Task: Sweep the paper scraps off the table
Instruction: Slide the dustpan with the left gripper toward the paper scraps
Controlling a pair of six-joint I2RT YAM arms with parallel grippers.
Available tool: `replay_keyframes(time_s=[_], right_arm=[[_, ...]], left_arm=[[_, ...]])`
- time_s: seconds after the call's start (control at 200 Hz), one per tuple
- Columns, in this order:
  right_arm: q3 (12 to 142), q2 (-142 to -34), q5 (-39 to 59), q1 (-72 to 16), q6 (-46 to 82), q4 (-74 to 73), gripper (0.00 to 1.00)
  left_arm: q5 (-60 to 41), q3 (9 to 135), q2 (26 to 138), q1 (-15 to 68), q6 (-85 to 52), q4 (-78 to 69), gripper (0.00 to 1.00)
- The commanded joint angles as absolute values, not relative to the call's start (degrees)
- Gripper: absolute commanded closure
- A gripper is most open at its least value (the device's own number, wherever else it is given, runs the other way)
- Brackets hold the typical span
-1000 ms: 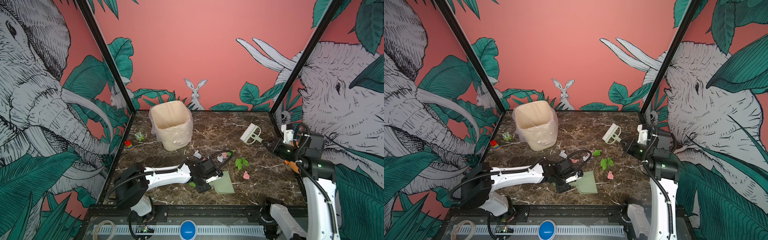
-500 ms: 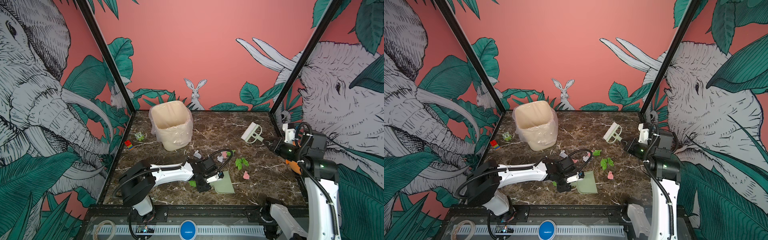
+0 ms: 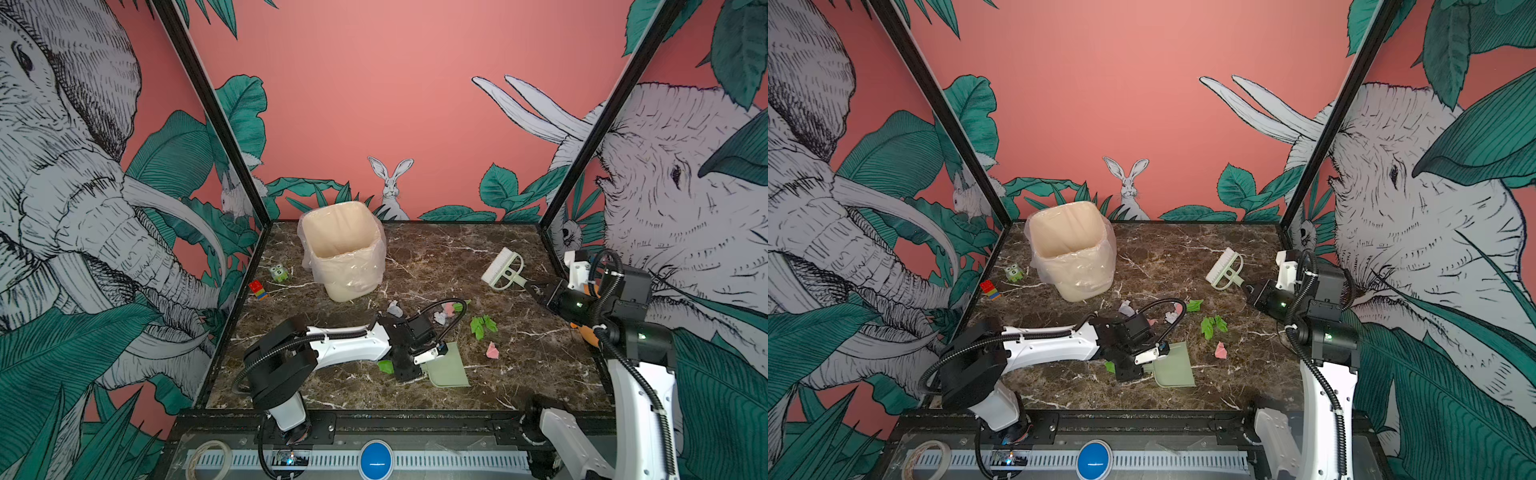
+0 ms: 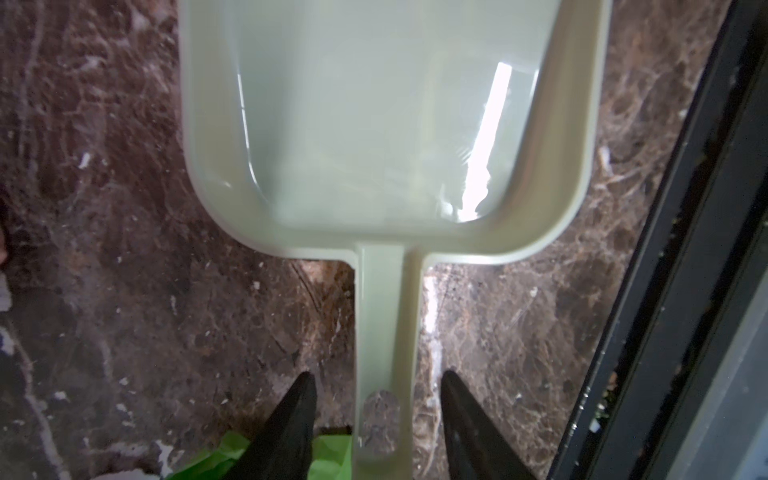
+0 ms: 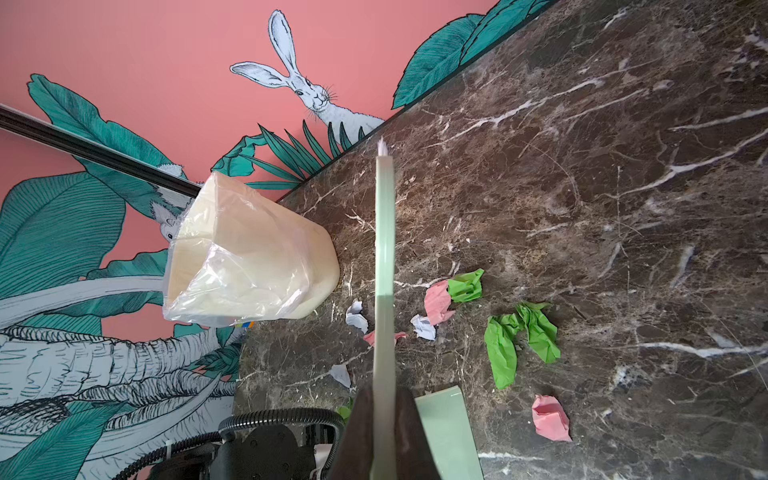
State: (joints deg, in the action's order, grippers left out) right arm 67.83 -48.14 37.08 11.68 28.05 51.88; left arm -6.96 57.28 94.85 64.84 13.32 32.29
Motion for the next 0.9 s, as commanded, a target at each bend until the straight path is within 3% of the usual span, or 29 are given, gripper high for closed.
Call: replay_keyframes(time_s=[0.0, 0.445, 0.895], right_arm=[[69.15, -48.41, 37.44, 11.87, 27.51, 50.45, 1.0], [69.35, -48.74, 37.2, 11.87, 27.69, 50.71, 1.0], [69.5, -49.87, 37.44, 11.87, 27.42, 50.19, 1.0]], left_arm=[[-7.41, 57.74, 95.36, 64.86, 12.76, 31.74, 0.51], [-6.91, 58.67, 97.15, 64.86, 12.75, 32.41, 0.53], [-5.75, 58.73, 96.86, 64.86, 11.88, 32.09, 0.78]])
